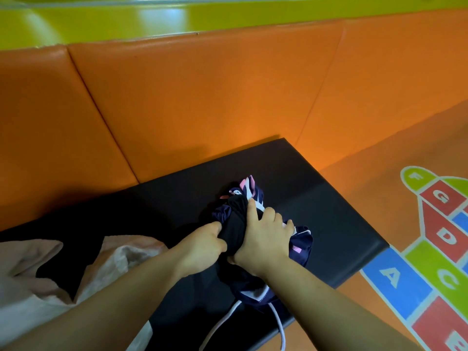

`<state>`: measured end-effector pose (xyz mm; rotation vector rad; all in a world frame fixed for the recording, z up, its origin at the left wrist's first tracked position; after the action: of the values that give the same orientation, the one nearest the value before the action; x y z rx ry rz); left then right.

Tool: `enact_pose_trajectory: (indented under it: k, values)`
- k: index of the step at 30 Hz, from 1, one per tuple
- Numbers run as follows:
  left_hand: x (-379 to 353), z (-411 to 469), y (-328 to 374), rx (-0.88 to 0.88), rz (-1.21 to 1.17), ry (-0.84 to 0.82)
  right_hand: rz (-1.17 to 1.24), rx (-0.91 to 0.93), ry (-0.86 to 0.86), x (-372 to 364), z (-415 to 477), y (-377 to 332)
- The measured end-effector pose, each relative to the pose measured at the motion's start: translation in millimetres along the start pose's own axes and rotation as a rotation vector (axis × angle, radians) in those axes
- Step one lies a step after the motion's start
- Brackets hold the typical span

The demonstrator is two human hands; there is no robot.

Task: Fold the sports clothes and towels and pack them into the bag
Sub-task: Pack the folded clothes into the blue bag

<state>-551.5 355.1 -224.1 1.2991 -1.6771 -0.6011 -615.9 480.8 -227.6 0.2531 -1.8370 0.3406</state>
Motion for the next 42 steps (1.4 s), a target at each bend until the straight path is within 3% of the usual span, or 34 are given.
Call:
enact_pose_trajectory:
  k: [4, 9, 14, 17, 20, 25, 38, 42]
  values:
    - [1, -2, 7, -0.071, 0.056, -0.071, 0.064, 0.032, -0.008, 7, 3, 11]
    - [4, -20, 5, -0.156, 0.083, -0.029, 0.101, 0.117, 0.026, 20, -8, 20]
    - [20, -47, 19, -0.307, -0.039, 0.079, 0.21, 0.165, 0.141, 53, -20, 15]
    - [41, -71, 28, -0.377, -0.077, 0.237, 0.253, 0.211, 0.188, 77, -27, 8]
    - [68, -99, 24, -0.352, -0.086, 0.335, 0.294, 0.281, 0.207, 95, -35, -8]
    - [114, -159, -11, -0.339, 0.196, 0.564, 0.346, 0.485, 0.215, 113, -52, -63]
    - [173, -376, -146, 0.0, 0.397, 0.997, 0.318, 1.064, 0.168, 118, -126, -263]
    - [174, -434, -186, 0.102, 0.433, 1.035, 0.36, 1.236, 0.128, 110, -162, -318]
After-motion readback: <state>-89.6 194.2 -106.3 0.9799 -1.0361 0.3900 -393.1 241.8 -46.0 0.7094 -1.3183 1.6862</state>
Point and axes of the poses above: each hand's wrist, its own z-axis towards the middle knuckle, its own x-axis out of the back of the hand, y = z × x, the point moved 1 cm from there along z, towards the middle knuckle, and after that the axes turned 5 degrees about -x, right-handed, at the moved point
